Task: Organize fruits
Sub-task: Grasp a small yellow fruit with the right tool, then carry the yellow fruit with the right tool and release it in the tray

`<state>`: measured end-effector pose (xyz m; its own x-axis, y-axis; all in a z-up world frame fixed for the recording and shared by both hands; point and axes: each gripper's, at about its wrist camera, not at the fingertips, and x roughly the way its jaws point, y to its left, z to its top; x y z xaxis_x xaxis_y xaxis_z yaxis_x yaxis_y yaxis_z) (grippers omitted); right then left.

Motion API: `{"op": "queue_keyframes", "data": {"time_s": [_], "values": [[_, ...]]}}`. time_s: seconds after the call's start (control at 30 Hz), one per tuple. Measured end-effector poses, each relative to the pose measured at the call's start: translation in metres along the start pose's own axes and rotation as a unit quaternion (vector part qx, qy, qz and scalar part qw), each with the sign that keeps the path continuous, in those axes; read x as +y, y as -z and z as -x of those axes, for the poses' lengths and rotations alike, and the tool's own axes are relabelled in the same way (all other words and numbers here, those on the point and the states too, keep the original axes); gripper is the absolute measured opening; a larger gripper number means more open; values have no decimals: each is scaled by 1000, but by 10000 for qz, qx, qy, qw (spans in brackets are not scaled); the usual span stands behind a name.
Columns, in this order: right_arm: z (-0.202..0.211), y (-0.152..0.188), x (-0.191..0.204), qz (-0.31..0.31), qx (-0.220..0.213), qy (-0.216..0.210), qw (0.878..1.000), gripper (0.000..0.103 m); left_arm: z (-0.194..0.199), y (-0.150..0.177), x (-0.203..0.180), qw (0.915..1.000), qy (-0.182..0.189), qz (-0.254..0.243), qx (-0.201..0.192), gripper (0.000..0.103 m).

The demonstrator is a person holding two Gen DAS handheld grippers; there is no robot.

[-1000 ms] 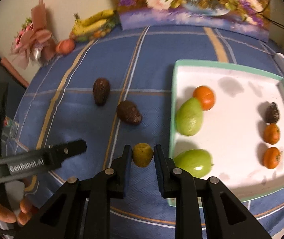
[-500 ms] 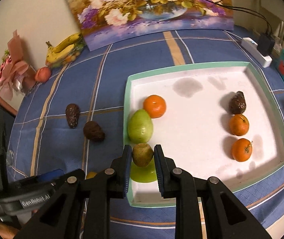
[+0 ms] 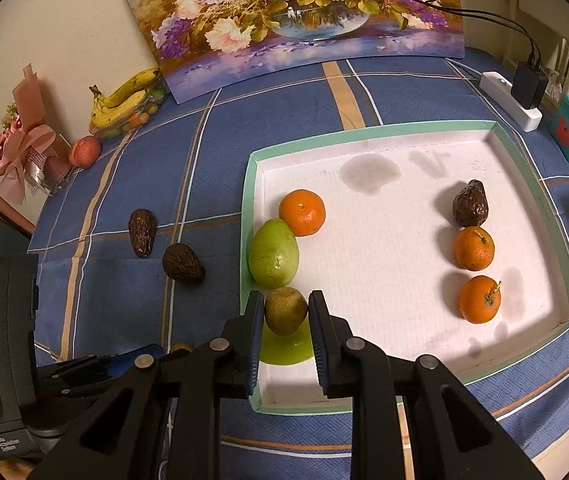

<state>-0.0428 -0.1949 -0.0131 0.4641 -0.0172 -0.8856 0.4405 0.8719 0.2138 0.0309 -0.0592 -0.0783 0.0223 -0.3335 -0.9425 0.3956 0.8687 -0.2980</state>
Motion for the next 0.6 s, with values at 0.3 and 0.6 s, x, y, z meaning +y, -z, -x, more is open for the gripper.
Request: {"op": "queue_keyframes", "data": {"time_s": [0.3, 0.6], "values": [[-1, 1, -3, -76, 7, -15, 10000, 24, 5, 0, -1, 9999, 78, -61, -44, 25], [5, -2, -24, -410, -73, 252, 9988, 24, 32, -1, -17, 9964, 486, -342, -604, 25]]}}
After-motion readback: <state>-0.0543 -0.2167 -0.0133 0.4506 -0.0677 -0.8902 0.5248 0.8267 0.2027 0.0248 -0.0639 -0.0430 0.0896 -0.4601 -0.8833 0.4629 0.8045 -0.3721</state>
